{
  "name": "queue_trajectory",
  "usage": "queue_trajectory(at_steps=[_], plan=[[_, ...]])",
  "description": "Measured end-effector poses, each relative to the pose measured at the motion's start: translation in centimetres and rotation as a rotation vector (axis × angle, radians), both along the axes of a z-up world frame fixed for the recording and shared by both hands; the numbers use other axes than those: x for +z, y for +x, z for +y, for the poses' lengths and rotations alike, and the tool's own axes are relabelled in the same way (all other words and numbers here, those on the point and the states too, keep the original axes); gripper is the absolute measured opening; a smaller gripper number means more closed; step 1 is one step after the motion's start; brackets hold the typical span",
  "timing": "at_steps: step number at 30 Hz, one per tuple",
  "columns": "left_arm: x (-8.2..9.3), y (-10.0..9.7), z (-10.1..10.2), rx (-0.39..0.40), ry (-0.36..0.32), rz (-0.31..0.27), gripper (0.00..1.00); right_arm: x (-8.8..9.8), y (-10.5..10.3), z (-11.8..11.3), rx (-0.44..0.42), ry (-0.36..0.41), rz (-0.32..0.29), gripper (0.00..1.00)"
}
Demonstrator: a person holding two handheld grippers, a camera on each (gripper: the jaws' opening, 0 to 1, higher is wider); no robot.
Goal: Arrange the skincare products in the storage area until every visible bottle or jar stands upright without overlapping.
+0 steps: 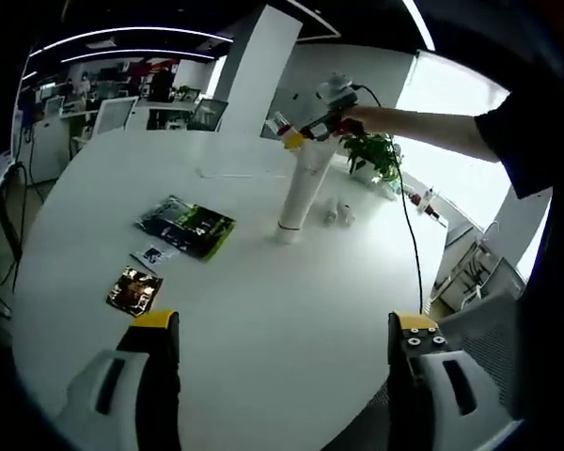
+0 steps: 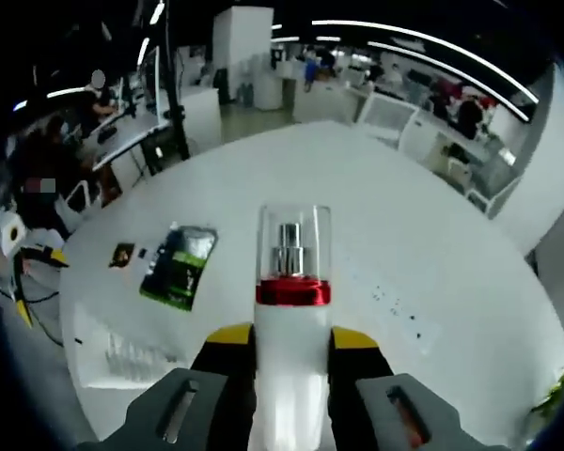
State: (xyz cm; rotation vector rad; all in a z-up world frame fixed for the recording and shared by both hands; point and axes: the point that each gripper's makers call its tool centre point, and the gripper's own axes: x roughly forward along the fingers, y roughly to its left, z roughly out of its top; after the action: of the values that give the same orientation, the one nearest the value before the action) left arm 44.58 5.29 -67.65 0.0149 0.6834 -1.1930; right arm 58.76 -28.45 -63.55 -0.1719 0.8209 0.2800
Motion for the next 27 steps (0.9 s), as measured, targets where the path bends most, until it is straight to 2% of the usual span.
queue_trajectory(at_steps=[6,14,20,23,27], plan=[[1.2,-1.2,-0.9,-0.047,-0.013,-0.019,0.86,1.9,-3.9,1.0,-0.031,0.111,-0.058,0.20],[2.9,-2.5,-1.7,-0.102,-0.030,-0.044,0.86,2.0,-7.9,0.9,-0.034,0.089,-0.060,0.20],[4.3,-3.4,-2.4,-0.119,-0.083,-0.026,0.86,2.8,-11.6,2.7,-0.038,0.142,-0.117,0.20],[5.3,-3.9,-2.8,-0.127,-0.120,-0.017,0.86,3.3,-13.8,4.6,-0.044,0.209,-0.163,0.19],[6.1,-4.6,-3.2,-0.145,-0.141,-0.010,0.87,3.4,-16.4,7.3,-0.017,0.278,-0.186,0.19]])
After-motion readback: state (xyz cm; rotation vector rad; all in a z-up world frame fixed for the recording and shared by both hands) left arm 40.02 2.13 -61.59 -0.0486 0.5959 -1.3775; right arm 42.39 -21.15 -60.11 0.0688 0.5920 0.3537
